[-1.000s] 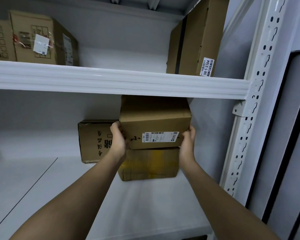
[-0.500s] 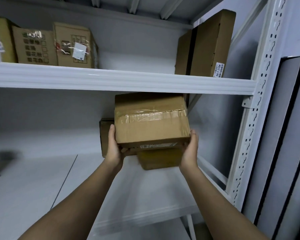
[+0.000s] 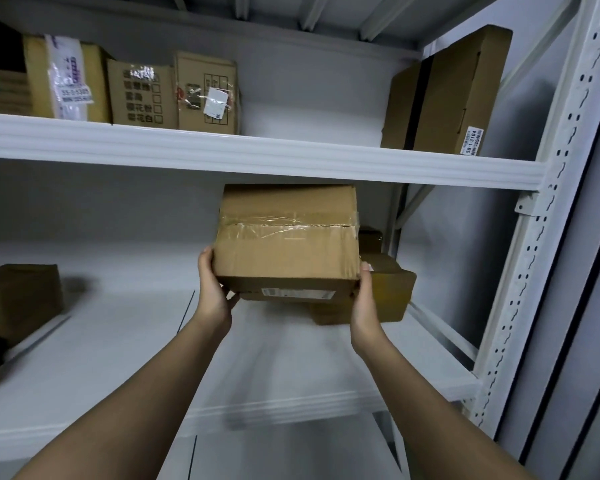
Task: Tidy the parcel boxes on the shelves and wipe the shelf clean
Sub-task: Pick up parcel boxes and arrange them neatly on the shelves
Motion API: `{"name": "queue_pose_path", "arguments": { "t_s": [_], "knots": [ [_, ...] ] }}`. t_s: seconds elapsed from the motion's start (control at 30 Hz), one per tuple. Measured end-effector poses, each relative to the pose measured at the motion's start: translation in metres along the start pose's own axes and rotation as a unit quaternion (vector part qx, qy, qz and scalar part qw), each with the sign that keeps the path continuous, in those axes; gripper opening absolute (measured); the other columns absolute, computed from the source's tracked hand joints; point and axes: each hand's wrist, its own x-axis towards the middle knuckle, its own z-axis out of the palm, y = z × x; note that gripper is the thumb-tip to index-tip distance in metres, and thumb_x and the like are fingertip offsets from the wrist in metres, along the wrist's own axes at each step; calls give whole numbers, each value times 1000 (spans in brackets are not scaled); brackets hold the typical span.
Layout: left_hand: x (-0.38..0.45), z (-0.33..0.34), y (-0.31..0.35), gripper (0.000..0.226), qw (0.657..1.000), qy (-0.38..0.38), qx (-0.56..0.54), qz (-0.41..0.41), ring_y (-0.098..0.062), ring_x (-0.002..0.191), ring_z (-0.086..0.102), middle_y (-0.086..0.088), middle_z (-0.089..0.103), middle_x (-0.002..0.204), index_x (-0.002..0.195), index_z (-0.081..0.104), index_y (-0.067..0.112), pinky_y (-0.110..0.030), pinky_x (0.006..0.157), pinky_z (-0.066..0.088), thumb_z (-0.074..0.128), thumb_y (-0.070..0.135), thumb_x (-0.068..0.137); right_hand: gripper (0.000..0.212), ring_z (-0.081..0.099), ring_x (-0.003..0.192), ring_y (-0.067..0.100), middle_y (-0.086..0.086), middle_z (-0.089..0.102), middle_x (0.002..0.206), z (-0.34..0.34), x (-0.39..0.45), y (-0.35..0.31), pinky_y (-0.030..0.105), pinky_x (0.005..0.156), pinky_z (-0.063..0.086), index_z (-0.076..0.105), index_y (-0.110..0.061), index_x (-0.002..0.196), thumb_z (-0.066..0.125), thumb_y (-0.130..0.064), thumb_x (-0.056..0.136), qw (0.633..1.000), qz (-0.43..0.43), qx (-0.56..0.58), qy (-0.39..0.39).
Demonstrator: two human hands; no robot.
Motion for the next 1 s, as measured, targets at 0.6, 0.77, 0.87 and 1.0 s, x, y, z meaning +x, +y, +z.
{"name": "queue_pose_path", "arguments": {
  "t_s": [0.6,0.77,0.87,1.0],
  "knots": [
    [-1,-10,-20,45,985,88,143,-42,-23,100,53,-2,56,100,116,39,24,-38,83,40,29,60,90,38,44,126,15,-4,40,143,-3,-8,-1,37,105,41,37,-41,134,42,-48,97,985,-53,-133,-97],
    [-2,-8,-13,44,978,67,192,-51,-25,104,56,-5,58,112,120,39,25,-43,86,47,29,54,88,68,33,138,18,-6,27,153,-6,-2,-2,45,114,29,27,-42,145,41,-66,84,986,-13,-133,-100],
    [-1,-11,-10,44,971,68,225,-38,-24,107,54,0,56,113,119,39,28,-46,95,44,32,55,85,66,35,136,18,-6,32,151,-9,-1,3,42,114,28,30,-41,145,39,-70,85,986,35,-129,-103],
    [0,-13,-6,62,925,99,365,25,-27,115,48,-2,51,125,135,37,26,-43,97,39,36,58,82,64,49,124,20,-2,51,138,-3,-8,14,38,97,40,31,-34,145,34,-66,91,981,107,-120,-113]
  ]
}}
